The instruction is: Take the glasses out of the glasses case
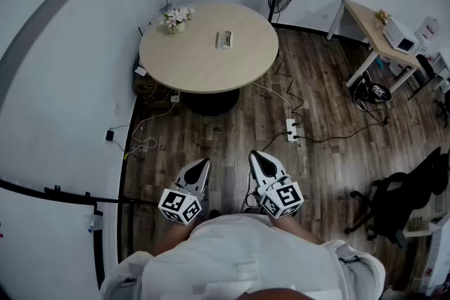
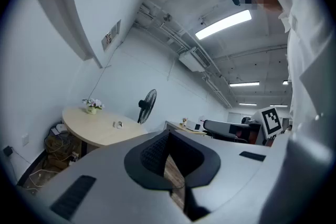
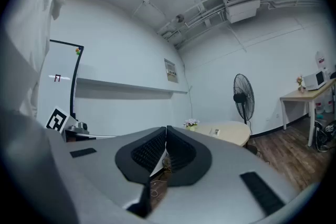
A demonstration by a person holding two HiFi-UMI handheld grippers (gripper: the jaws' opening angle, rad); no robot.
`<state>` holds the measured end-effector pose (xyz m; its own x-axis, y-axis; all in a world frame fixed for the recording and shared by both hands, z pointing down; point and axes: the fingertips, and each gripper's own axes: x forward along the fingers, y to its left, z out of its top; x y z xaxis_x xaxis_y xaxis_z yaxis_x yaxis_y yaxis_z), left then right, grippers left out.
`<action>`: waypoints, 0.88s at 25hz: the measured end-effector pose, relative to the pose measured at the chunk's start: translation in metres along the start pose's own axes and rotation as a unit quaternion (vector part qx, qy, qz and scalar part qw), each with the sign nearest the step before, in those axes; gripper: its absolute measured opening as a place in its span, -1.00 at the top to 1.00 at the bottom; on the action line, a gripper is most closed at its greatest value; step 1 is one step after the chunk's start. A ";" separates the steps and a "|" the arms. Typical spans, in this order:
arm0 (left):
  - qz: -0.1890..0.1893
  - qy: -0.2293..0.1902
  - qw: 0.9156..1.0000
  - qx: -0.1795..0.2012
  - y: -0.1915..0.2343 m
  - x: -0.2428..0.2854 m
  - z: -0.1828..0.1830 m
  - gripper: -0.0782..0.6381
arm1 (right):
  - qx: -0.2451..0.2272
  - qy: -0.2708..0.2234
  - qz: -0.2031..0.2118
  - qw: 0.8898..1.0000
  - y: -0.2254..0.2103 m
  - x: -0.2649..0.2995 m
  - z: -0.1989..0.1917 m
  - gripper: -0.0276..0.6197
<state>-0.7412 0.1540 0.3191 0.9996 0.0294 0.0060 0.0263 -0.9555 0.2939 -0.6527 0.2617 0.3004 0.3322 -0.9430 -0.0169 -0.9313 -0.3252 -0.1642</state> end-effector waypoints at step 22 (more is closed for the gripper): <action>-0.111 0.052 0.992 -0.009 -0.098 0.048 -0.030 0.76 | 0.001 0.012 0.011 1.000 -0.048 -0.072 -0.003 0.83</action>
<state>-0.6964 0.2584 0.3195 0.9625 0.2687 0.0372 0.2438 -0.9170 0.3157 -0.6323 0.3447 0.3123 0.3087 -0.9511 0.0042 -0.9379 -0.3051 -0.1651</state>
